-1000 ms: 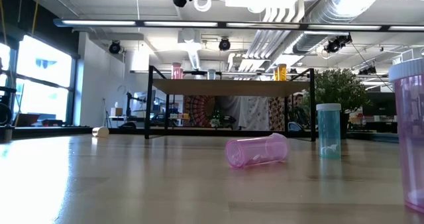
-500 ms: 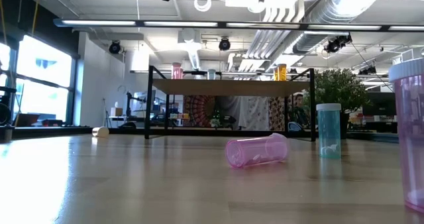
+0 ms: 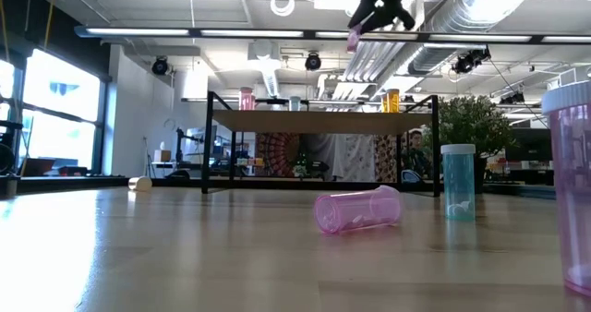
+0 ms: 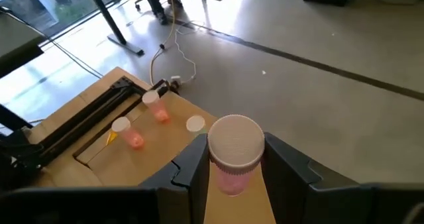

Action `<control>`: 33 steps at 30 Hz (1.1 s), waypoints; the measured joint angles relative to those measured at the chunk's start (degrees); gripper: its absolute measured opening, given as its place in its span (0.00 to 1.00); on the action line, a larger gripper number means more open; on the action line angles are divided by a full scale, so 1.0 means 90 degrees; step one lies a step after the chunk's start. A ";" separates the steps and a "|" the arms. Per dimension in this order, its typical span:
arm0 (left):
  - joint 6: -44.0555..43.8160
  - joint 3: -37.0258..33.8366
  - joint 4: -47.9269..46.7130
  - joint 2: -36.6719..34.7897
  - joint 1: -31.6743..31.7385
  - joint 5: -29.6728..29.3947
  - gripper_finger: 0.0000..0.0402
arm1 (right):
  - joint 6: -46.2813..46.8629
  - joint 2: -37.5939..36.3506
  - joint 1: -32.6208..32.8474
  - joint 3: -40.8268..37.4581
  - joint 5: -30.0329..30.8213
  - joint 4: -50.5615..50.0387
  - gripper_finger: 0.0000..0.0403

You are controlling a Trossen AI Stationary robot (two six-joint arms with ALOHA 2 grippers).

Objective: Pick and place medicine bottles onto shelf by color
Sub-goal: Put the bottom left purple pill bottle on the shelf

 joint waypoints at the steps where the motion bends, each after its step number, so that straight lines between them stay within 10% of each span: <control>1: 0.0003 0.0000 -0.0069 -0.0032 0.0038 0.0010 0.59 | 0.0109 -0.0001 0.0052 -0.0159 0.0084 0.0151 0.27; 14: 0.0019 0.0000 -0.0490 -0.0083 0.0378 0.0302 0.59 | 0.0206 0.0036 0.0301 -0.2040 0.0367 0.2135 0.27; 33: 0.0017 0.0000 -0.0509 -0.0083 0.0569 0.0307 0.59 | -0.0784 0.0751 0.0140 -0.1774 0.0447 0.2006 0.27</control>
